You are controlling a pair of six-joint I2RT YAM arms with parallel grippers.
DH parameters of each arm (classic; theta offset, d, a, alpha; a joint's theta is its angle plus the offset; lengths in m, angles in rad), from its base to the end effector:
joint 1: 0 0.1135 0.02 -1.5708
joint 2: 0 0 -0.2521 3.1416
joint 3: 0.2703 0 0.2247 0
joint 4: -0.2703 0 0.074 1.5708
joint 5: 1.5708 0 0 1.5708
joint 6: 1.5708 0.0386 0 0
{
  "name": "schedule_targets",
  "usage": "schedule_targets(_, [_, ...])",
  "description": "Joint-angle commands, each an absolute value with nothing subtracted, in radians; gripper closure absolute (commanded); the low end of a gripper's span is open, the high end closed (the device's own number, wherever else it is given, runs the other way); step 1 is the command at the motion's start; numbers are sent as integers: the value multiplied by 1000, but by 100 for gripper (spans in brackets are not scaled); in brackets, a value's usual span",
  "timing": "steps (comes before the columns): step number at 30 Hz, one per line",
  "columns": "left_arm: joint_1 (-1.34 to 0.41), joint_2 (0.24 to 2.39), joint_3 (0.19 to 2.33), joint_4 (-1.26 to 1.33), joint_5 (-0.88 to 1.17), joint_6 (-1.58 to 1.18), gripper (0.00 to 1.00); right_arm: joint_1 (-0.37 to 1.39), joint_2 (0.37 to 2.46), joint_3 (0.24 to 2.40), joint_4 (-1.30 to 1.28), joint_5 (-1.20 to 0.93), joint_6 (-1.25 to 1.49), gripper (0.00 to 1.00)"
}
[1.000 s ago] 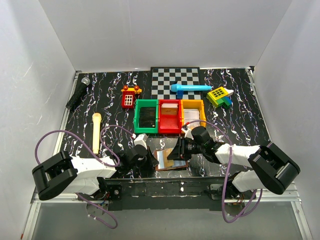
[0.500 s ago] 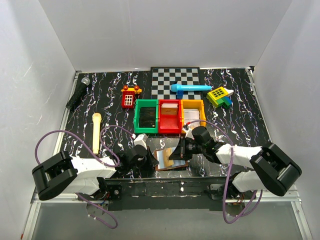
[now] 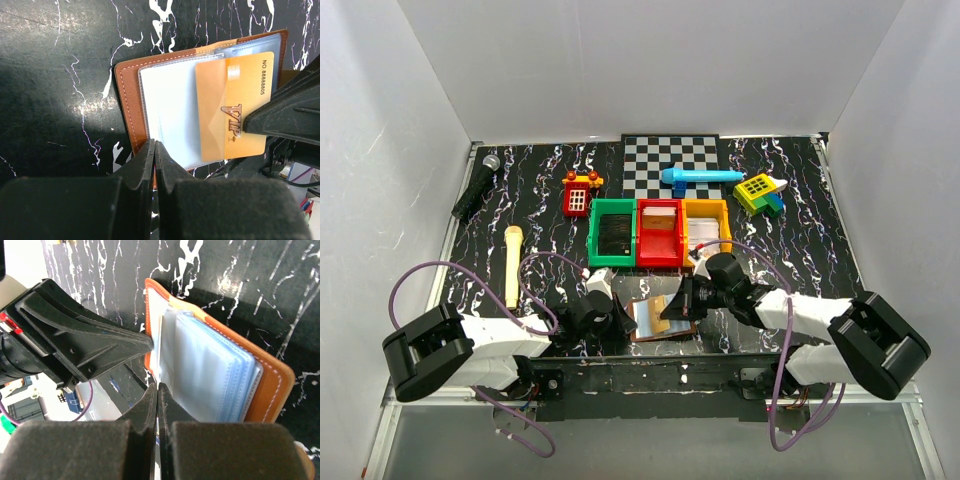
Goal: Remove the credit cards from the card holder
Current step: Remove the credit card from the card holder.
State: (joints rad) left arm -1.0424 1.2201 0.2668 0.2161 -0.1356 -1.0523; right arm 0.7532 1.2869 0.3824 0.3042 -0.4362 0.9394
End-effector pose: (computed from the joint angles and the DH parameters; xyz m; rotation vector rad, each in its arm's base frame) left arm 0.1007 -0.1621 0.1330 -0.0867 2.4764 -0.8657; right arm 0.1496 0.1626 0.1608 -0.0577 2.4855 1.3378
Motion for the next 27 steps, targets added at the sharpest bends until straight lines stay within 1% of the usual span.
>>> schedule_targets(1, [-1043, 1224, 222, 63, -169, -1034, 100, 744, 1227, 410, 210, -405, 908, 99])
schedule_targets(7, [-1043, 1180, 239, 23, -187, -1037, 100, 733, 1085, 426, 48, -319, 852, 99])
schedule_targets(8, [-1042, 1164, 245, 25, -183, -1019, 91, 733, 1059, 442, 14, -311, 833, 99])
schedule_targets(10, [-1043, 1125, 262, 34, -166, -979, 63, 733, 1011, 481, -63, -296, 789, 99])
schedule_targets(11, [-1043, 1103, 276, 34, -160, -963, 51, 733, 993, 503, -96, -292, 767, 99])
schedule_targets(12, [-1043, 1077, 291, 23, -158, -944, 42, 733, 980, 524, -129, -285, 738, 99])
schedule_targets(13, [-1043, 1050, 314, 6, -161, -927, 34, 733, 967, 555, -173, -279, 704, 99])
schedule_targets(15, [-1042, 994, 368, -58, -172, -899, 25, 733, 937, 618, -250, -270, 632, 99])
schedule_targets(18, [-1042, 884, 448, -121, -189, -839, 22, 733, 905, 698, -327, -287, 530, 99])
schedule_targets(22, [-1034, 706, 500, -130, -227, -747, 22, 735, 914, 802, -426, -418, 365, 99])
schedule_targets(25, [-1028, 554, 427, 55, -135, -623, 25, 736, 928, 854, -498, -590, 267, 99])
schedule_targets(27, [-1016, 479, 410, 87, -42, -580, 26, 736, 963, 914, -595, -765, 191, 99])
